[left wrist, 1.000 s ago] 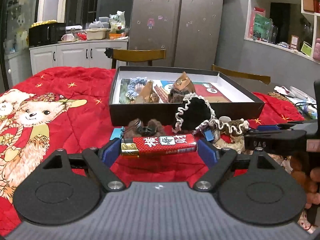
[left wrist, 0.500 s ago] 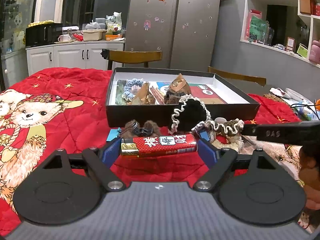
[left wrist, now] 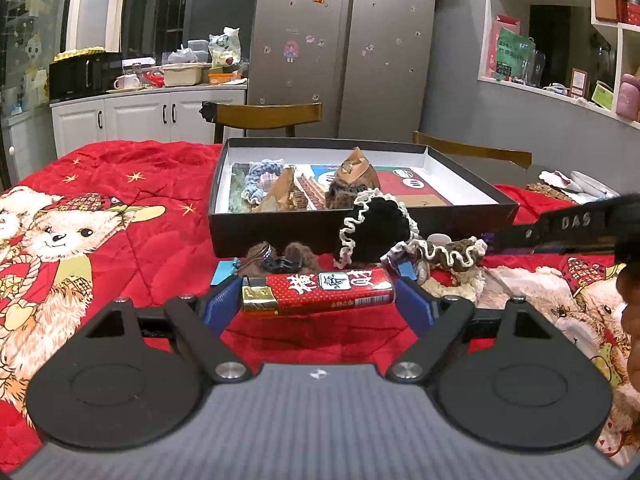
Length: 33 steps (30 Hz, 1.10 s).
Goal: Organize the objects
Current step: 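Close the right gripper on the purple tube while the left gripper holds the candy bar, then carry the candy bar and purple tube over the black box with both grippers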
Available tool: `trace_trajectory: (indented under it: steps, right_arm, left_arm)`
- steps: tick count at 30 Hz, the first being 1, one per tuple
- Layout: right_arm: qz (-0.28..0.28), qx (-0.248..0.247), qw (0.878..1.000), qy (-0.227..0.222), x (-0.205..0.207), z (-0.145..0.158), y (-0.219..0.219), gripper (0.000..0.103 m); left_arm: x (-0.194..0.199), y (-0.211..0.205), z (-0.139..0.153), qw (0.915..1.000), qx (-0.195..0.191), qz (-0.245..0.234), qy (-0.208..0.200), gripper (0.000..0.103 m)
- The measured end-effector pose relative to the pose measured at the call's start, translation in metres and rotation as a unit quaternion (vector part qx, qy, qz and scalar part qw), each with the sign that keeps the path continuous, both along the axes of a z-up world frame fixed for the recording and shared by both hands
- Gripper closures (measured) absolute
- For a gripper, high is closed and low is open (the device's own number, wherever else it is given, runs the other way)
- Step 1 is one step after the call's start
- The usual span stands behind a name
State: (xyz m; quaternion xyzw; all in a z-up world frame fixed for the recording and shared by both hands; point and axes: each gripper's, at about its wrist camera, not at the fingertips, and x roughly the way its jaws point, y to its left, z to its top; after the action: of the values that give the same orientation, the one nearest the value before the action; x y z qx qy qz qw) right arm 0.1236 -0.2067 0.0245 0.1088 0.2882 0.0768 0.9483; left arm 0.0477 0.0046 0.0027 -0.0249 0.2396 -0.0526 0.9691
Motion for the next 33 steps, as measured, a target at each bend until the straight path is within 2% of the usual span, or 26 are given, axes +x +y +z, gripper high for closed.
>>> trace_trajectory:
  steps: [4,10,21,27,33]
  right_arm:
    - [-0.004,0.004,1.0,-0.016,-0.003,0.002,0.001,0.087]
    - [-0.008,0.035,0.999,-0.029,-0.006,0.004,-0.005,0.088]
    - [-0.019,0.096,0.995,-0.029,-0.005,0.007,-0.024,0.089]
    - [-0.018,0.09,0.994,-0.062,-0.013,0.017,-0.021,0.089]
    - [-0.024,0.095,0.99,-0.105,-0.023,0.039,-0.022,0.089]
  left_arm:
    - [-0.001,-0.001,0.001,1.0,0.006,0.003,-0.002,0.017]
    - [-0.007,-0.003,0.003,0.9997,0.012,0.001,-0.022,0.017]
    - [-0.019,-0.009,0.007,0.998,0.028,-0.002,-0.056,0.017]
    - [-0.025,-0.012,0.008,0.9963,0.034,-0.015,-0.077,0.017]
    - [-0.034,-0.017,0.015,0.9919,0.041,-0.015,-0.119,0.017]
